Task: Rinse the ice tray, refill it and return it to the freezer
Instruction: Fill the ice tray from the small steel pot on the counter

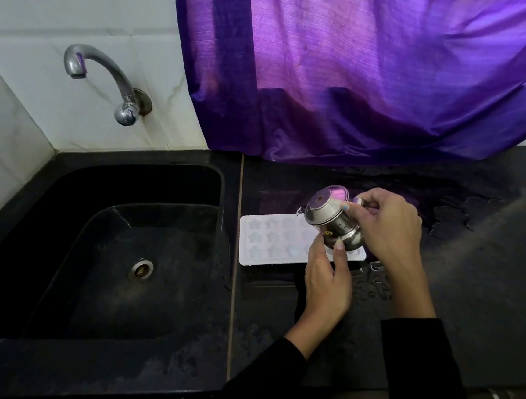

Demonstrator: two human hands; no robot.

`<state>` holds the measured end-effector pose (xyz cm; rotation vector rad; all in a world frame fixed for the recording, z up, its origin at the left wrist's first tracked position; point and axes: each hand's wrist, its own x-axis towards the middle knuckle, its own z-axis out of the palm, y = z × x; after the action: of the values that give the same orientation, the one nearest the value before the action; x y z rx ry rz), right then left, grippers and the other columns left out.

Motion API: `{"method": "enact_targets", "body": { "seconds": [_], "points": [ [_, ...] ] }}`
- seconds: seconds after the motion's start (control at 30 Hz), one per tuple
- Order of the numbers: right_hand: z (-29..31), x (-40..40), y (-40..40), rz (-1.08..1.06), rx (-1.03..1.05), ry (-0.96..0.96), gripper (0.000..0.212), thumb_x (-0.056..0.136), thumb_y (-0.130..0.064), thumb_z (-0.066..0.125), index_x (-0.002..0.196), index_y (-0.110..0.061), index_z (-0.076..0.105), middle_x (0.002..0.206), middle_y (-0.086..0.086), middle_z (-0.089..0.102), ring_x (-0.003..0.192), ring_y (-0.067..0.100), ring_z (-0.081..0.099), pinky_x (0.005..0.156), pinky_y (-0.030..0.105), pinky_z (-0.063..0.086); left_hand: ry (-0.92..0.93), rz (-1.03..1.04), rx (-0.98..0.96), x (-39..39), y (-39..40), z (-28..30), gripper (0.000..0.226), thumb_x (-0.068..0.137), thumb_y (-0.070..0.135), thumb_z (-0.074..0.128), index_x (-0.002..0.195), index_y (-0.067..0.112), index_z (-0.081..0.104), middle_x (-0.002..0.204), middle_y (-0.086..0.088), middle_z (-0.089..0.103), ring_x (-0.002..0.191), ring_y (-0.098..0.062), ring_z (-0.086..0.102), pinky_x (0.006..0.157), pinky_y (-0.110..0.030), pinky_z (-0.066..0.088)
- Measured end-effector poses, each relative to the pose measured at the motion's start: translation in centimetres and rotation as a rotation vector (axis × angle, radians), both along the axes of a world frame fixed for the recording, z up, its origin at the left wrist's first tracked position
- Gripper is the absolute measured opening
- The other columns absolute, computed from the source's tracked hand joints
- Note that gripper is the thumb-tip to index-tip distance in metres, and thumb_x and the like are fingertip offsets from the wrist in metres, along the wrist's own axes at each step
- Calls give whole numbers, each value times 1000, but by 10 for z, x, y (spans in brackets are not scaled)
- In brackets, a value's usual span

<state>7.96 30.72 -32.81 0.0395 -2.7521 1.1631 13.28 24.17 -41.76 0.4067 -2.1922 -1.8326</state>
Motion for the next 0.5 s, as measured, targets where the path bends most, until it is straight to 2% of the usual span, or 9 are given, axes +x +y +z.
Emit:
{"method": "enact_targets", "body": {
  "seconds": [0.2,0.37,0.5],
  "points": [
    [0,0,0,-10,-2,13,16,84,-43,66,85,-27,63,81,-2,69,83,22,65,78,41,51,12,3,0,0,-2,0,35,100,33,38,133,24,45,116,20,47,97,32,35,80,7,26],
    [2,-1,2,-7,-48,15,14,85,-38,66,87,-24,64,79,-4,66,82,17,64,71,31,44,47,13,7,1,-5,4,36,100,32,38,136,25,42,114,25,47,101,30,36,81,7,26],
    [5,0,1,6,-100,16,12,85,-38,67,86,-26,63,79,-5,66,81,13,63,74,31,46,64,33,28,1,-8,6,40,100,33,37,140,25,38,115,29,44,105,30,35,85,7,25]
  ]
}}
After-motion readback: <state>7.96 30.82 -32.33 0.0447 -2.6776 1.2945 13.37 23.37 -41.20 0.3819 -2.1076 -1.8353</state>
